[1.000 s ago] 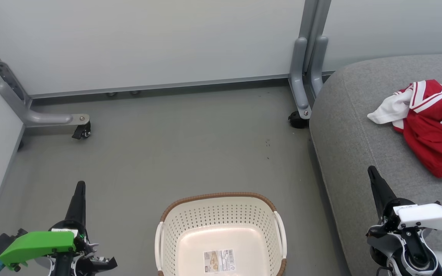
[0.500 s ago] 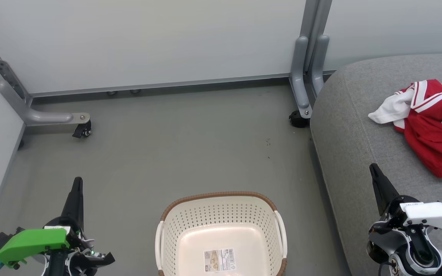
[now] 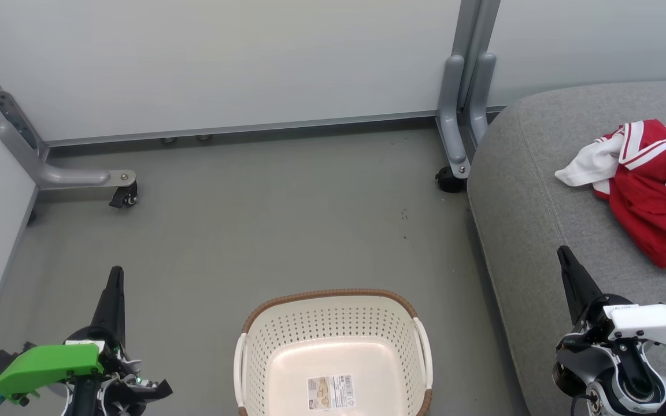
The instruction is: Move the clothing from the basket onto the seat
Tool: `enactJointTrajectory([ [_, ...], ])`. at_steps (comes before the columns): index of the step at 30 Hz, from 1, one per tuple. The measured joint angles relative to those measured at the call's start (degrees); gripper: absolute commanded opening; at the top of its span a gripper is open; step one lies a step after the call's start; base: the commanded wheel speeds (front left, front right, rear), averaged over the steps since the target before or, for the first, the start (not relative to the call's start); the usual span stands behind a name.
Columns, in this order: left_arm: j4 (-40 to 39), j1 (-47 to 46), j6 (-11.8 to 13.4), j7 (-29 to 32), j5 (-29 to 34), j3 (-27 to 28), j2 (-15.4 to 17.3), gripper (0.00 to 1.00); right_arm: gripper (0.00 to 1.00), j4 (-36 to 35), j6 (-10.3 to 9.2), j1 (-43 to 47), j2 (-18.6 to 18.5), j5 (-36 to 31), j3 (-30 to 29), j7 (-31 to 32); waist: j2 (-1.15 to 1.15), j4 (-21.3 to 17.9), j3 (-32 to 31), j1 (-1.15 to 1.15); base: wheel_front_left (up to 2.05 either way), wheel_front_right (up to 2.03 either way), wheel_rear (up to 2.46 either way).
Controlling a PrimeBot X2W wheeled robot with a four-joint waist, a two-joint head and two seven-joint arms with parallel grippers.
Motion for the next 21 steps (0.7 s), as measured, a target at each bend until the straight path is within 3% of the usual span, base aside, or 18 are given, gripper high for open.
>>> enactJointTrajectory([
  [21,0.01,-0.03,0.00,0.35,0.27,0.52,-0.25,0.00,0.00,0.03,0.00,-0.02,0.25,-0.34,-0.36,0.42,0.00,0.00,0.00,0.00,0.00,0.00,0.00],
])
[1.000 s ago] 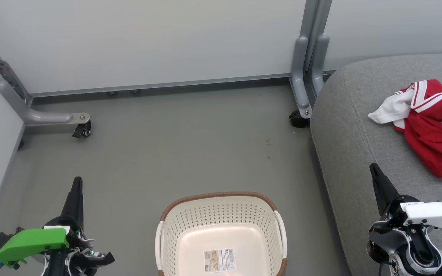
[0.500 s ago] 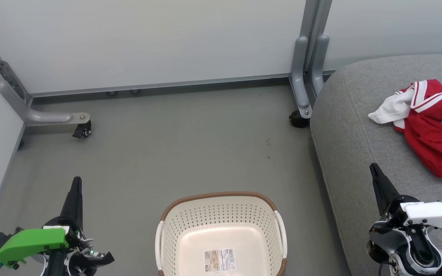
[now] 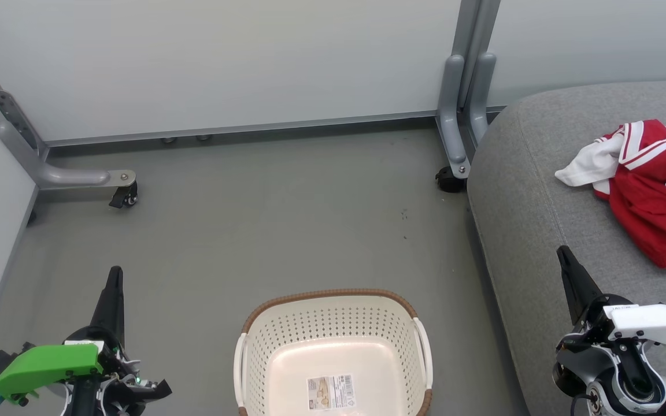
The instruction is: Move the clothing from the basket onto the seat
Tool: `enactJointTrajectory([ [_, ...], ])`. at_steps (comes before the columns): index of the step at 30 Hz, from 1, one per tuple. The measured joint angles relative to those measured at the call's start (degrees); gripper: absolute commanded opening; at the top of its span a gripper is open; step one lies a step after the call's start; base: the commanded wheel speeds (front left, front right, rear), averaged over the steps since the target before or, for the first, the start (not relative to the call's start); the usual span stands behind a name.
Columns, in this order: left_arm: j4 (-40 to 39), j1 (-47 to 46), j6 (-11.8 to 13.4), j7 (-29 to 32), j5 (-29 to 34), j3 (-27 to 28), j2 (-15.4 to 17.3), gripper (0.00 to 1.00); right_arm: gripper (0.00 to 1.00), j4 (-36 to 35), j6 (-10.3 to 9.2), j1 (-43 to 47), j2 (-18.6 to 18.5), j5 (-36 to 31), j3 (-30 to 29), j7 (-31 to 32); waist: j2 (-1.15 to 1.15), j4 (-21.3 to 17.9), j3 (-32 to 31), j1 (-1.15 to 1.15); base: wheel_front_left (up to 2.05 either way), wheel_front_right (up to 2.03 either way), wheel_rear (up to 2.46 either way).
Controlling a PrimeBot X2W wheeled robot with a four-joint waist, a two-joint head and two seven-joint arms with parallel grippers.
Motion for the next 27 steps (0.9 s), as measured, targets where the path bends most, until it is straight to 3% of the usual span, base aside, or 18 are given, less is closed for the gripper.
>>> enactJointTrajectory([
  [27,0.04,-0.02,0.00,0.24,0.46,0.42,-0.38,0.00,0.00,0.02,0.00,-0.03,0.34,-0.35,-0.42,0.33,0.00,0.00,0.00,0.00,0.00,0.00,0.00],
])
